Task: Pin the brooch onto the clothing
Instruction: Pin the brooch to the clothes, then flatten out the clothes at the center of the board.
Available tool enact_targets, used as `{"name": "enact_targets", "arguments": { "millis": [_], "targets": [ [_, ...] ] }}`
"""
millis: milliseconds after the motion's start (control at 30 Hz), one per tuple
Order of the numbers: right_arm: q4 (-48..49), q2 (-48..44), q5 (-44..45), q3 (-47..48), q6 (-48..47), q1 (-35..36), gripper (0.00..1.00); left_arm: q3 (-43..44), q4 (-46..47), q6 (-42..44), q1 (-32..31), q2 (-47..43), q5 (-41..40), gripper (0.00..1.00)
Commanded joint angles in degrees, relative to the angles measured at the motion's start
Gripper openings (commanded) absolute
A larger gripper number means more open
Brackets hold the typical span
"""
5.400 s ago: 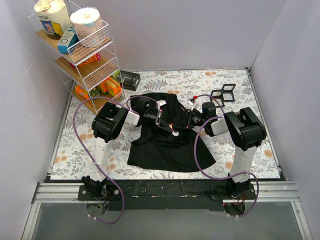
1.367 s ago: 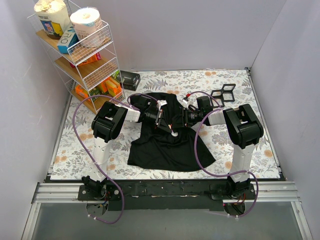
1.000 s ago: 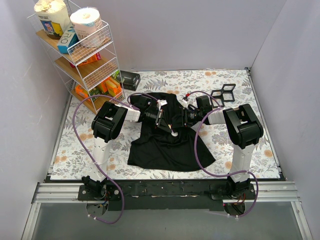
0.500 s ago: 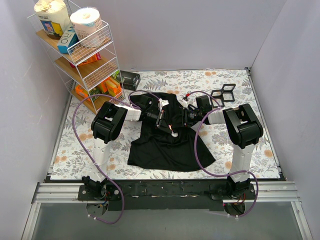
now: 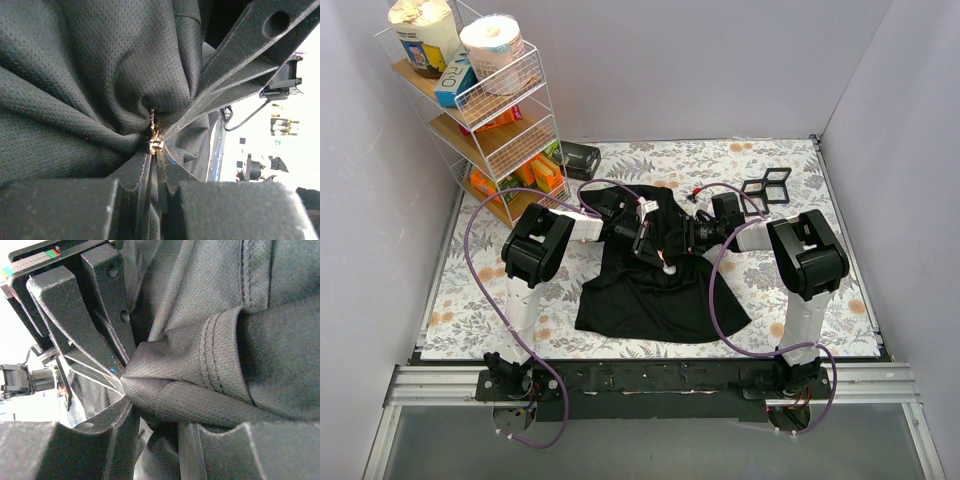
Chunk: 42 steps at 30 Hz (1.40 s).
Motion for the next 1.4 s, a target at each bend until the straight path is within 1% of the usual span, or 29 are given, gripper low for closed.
{"name": "enact_targets", "arguments": {
  "millis": [0, 400, 600, 633, 667, 700, 733, 767, 833, 900, 967, 1000, 1033, 1100, 1167, 1200, 1233, 1267, 1300, 1367],
  "targets": [
    [-2.0, -0.4, 10.1, -3.6, -0.7, 0.0, 0.4, 0.2, -3.0, 0.0, -1.5, -3.2, 0.0, 0.0],
    [3.0, -4.5, 9.7, -8.0, 1.6, -1.7, 0.43, 1.1, -5.2, -0.4, -0.4, -2.6, -2.2, 0.0],
    [4.6, -6.9, 8.6, -8.9, 1.1, -1.8, 0.5, 1.4, -5.1, -0.5, -0.4, -2.8, -2.2, 0.0],
    [4.1, -7.6, 8.7, -9.0, 0.6, -1.8, 0.5, 1.5, -4.8, -0.6, -0.4, -3.3, -2.6, 0.01],
    [3.5, -8.3, 8.8, -9.0, 0.2, -1.8, 0.51, 1.4, -4.5, -0.4, -0.5, -3.7, -2.8, 0.06],
    [3.0, -10.0, 8.9, -9.0, -0.9, -1.8, 0.52, 1.4, -4.4, -0.5, -0.4, -4.0, -3.0, 0.14],
    [1.7, -10.9, 9.2, -9.0, -1.6, -1.8, 0.52, 1.4, -4.0, -0.5, -0.4, -4.9, -3.6, 0.28],
    [0.9, -11.8, 9.6, -8.9, -2.2, -1.9, 0.53, 1.5, -3.8, -0.5, -0.3, -5.2, -3.7, 0.36],
    [-1.5, -14.8, 10.9, -9.2, -3.8, -2.0, 0.55, 2.1, -3.4, -0.4, -0.2, -6.4, -4.2, 0.45],
    [-3.7, -17.7, 11.5, -9.6, -5.0, -2.2, 0.57, 2.1, -2.9, -0.6, 0.2, -7.5, -5.0, 0.66],
    [-5.7, -19.6, 12.5, -9.7, -5.7, -2.3, 0.6, 2.2, -2.4, -0.4, 0.6, -9.3, -6.1, 0.9],
    [-7.4, -21.7, 12.8, -10.1, -6.1, -2.5, 0.61, 2.3, -2.5, -0.2, 0.9, -10.0, -6.5, 0.97],
    [-8.3, -22.8, 13.6, -10.4, -6.3, -2.5, 0.62, 2.0, -2.4, -0.1, 1.0, -10.7, -7.1, 0.98],
    [-10.9, -26.7, 14.5, -11.4, -6.8, -2.5, 0.72, 1.8, -2.8, 0.8, 1.6, -13.3, -9.5, 0.98],
    [-13.9, -28.8, 16.4, -11.4, -7.2, -2.5, 0.73, 1.1, -3.7, 1.1, 1.9, -15.6, -12.2, 0.98],
    [-17.6, -30.8, 17.2, -11.6, -7.5, -2.5, 0.74, 0.5, -3.8, 1.2, 2.0, -18.6, -16.0, 0.98],
    [-19.0, -31.9, 19.2, -12.1, -7.6, -2.6, 0.74, -0.3, -4.4, 1.1, 2.0, -20.0, -18.2, 0.98],
    [-20.4, -33.1, 20.5, -12.6, -7.6, -2.5, 0.74, -2.9, -4.6, 0.8, 2.0, -21.7, -21.1, 0.98],
    [-23.2, -35.5, 21.6, -13.2, -7.7, -2.5, 0.74, -4.4, -4.6, 0.5, 2.0, -25.8, -25.7, 0.98],
    [-26.0, -37.8, 25.8, -14.5, -7.7, -2.5, 0.74, -9.6, -5.7, -0.9, 2.2, -30.2, -30.4, 0.98]
  ]
}}
